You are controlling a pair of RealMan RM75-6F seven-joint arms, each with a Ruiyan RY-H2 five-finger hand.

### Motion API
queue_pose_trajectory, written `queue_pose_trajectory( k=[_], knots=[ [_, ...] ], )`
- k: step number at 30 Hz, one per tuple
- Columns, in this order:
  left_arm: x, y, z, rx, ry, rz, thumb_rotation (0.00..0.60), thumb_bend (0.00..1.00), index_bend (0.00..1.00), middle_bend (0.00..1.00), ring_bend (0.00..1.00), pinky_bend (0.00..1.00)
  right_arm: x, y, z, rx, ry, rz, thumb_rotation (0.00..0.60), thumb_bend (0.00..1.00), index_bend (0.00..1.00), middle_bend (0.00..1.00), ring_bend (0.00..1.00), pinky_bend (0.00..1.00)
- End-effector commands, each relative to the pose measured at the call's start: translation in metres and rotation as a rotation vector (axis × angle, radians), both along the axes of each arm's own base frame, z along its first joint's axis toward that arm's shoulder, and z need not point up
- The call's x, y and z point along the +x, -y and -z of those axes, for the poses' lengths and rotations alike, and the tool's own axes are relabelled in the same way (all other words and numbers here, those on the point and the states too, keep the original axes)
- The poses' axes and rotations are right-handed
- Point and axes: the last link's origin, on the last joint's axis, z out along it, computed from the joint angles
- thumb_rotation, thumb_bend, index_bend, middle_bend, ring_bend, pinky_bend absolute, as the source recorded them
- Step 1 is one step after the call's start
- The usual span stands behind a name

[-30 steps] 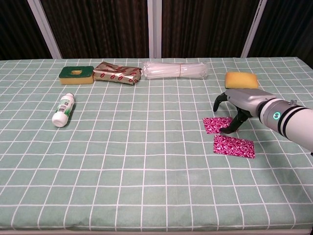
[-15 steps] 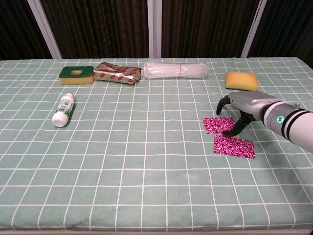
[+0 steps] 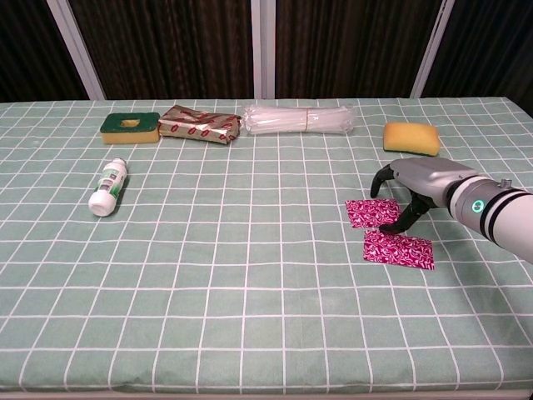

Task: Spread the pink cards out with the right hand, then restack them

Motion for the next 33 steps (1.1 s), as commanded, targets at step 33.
queue_pose_trajectory(
  k=[33],
  knots=[
    [0.0,-0.001,0.0,-0.001,0.002,0.004,0.6,0.09,0.27,0.2,0.15,0.17,0.002,-0.008,-0.025,-0.036,0.123,0.09,0.512,0.17,0.41,0.13,0.0,0.0]
  ],
)
